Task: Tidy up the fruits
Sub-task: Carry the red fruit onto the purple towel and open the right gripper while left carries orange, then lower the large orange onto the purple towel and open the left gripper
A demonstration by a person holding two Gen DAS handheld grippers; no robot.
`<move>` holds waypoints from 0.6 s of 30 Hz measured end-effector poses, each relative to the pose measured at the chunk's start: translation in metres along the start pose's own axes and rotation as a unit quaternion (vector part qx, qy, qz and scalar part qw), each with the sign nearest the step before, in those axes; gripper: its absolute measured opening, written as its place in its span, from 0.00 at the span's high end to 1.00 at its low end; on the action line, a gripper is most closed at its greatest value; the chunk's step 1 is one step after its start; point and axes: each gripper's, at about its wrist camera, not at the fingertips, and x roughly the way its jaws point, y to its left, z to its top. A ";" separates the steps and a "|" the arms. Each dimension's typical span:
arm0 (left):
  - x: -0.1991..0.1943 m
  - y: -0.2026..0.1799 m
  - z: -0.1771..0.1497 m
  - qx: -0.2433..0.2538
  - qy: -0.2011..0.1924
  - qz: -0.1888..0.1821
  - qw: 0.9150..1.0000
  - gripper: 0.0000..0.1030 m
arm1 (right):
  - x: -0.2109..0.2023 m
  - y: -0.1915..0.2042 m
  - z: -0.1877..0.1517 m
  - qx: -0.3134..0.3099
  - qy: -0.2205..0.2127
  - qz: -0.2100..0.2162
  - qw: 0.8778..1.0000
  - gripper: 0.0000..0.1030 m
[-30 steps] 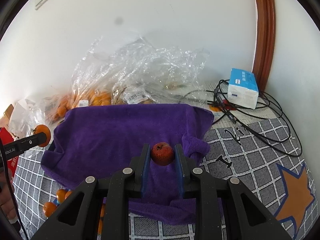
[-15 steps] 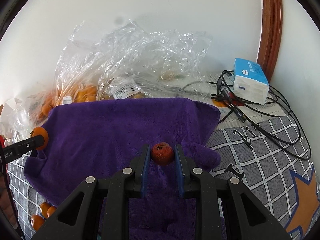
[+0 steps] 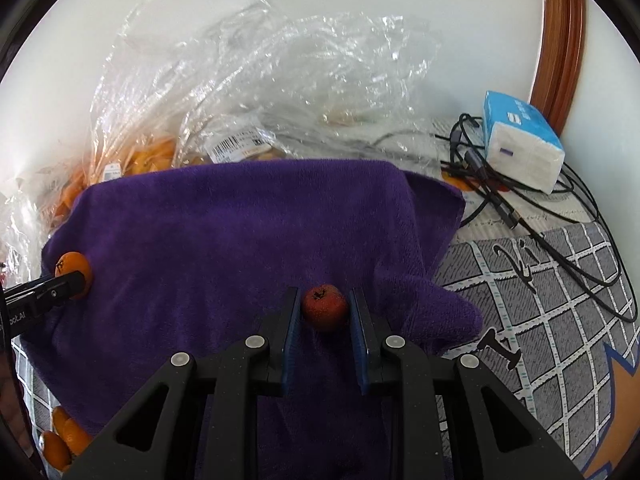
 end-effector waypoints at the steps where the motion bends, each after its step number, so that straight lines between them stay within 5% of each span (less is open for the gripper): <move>1: 0.000 -0.001 0.000 0.002 0.000 0.001 1.000 0.62 | 0.002 -0.001 -0.001 0.001 0.001 0.000 1.000 0.77; 11: 0.003 -0.004 0.000 0.004 -0.002 0.004 1.000 0.62 | 0.004 0.004 0.000 -0.017 0.003 -0.012 1.000 0.75; 18: -0.003 -0.010 0.002 0.011 0.001 0.001 1.000 0.49 | -0.015 0.011 -0.006 -0.024 0.010 -0.005 1.000 0.46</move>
